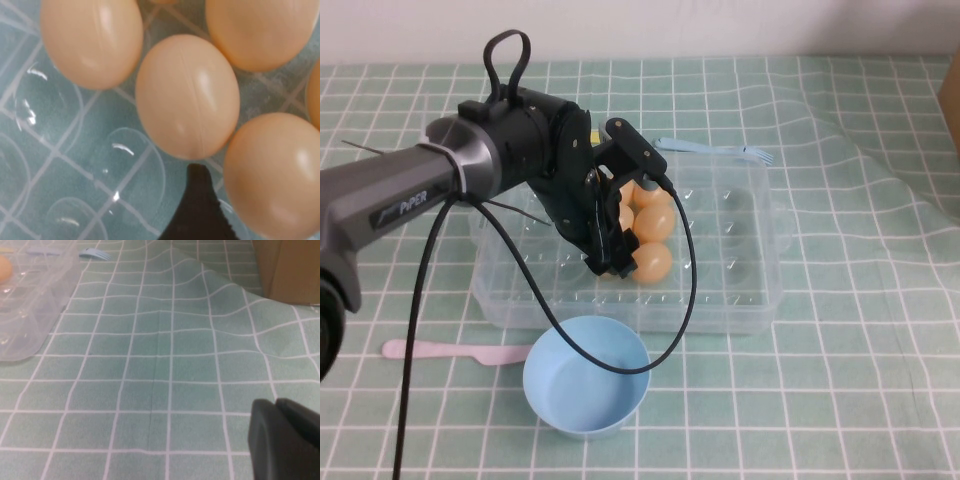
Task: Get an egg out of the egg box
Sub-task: Pick up the egg from the plastic box
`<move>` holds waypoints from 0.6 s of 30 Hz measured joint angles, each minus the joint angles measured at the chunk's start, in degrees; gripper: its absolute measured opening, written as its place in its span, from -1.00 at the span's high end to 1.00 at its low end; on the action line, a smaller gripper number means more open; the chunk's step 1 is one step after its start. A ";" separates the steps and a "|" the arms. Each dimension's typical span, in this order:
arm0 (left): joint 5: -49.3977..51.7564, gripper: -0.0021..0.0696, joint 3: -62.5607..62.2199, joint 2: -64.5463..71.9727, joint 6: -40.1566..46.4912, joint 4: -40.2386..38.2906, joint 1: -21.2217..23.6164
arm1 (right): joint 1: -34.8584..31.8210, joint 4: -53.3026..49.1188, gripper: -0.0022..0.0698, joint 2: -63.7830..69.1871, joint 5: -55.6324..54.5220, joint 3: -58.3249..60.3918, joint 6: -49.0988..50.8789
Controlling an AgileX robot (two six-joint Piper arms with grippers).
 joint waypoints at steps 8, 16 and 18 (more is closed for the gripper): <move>-0.13 -0.35 -0.09 1.16 0.00 0.00 0.00 | 0.00 0.00 0.99 0.00 0.00 0.00 0.00; -0.13 -0.35 -0.09 1.36 0.00 -0.62 0.00 | 0.00 0.00 0.99 0.00 0.00 0.00 0.00; -0.13 -0.35 -0.09 1.36 0.00 -0.83 0.00 | 0.00 0.00 0.99 0.00 0.00 0.00 0.00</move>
